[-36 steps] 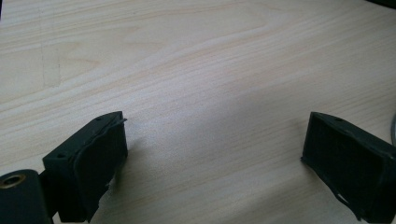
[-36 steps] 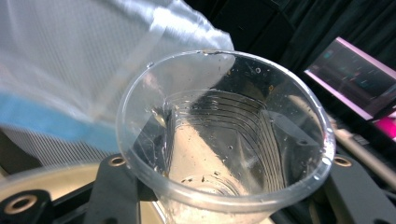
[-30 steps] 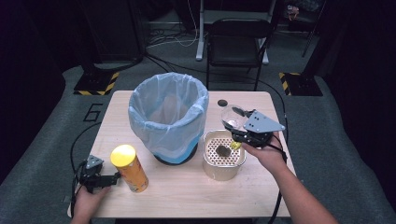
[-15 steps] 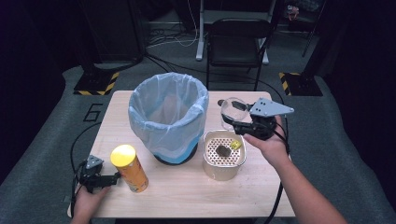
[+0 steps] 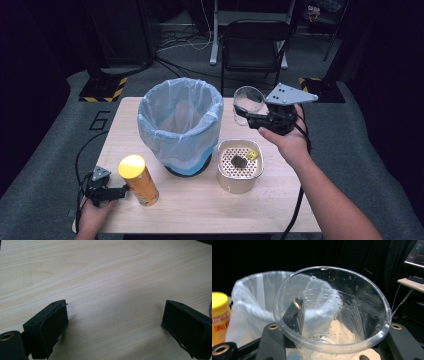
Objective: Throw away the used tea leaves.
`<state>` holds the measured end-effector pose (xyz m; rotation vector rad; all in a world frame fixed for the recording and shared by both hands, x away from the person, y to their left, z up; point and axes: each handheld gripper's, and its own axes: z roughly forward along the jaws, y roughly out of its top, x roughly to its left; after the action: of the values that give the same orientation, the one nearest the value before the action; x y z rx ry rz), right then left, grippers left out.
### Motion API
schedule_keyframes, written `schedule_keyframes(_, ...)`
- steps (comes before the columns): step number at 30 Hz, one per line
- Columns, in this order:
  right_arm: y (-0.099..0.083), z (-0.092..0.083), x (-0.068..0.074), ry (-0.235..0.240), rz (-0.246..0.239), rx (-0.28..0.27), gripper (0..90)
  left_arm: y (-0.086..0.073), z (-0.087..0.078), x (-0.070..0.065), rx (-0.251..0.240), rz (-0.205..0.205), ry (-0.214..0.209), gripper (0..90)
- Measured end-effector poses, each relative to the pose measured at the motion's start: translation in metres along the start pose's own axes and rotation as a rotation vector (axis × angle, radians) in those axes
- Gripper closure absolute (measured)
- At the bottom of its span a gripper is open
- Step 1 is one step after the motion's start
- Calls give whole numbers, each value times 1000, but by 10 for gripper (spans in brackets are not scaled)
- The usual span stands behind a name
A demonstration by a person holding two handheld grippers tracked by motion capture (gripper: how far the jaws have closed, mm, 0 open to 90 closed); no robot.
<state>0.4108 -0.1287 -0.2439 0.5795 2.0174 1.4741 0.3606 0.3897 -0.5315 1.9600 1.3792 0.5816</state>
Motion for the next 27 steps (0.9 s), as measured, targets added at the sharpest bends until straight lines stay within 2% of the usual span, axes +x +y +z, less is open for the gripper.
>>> schedule_keyframes(6, 14, 8, 1, 23, 8, -21, 439, 0, 0, 0, 1, 0, 1, 61)
schedule_keyframes(15, 28, 33, 10, 62, 12, -44, 437, 0, 0, 0, 1, 0, 1, 62)
schedule_keyframes(18, 33, 42, 14, 78, 34, -49, 436, 0, 0, 0, 0, 0, 0, 62)
schedule_keyframes(23, 40, 63, 23, 107, 22, -56, 432, 0, 0, 0, 1, 0, 1, 61)
schedule_keyframes(27, 43, 80, 34, 139, 29, -32, 430, 0, 0, 0, 1, 0, 0, 61)
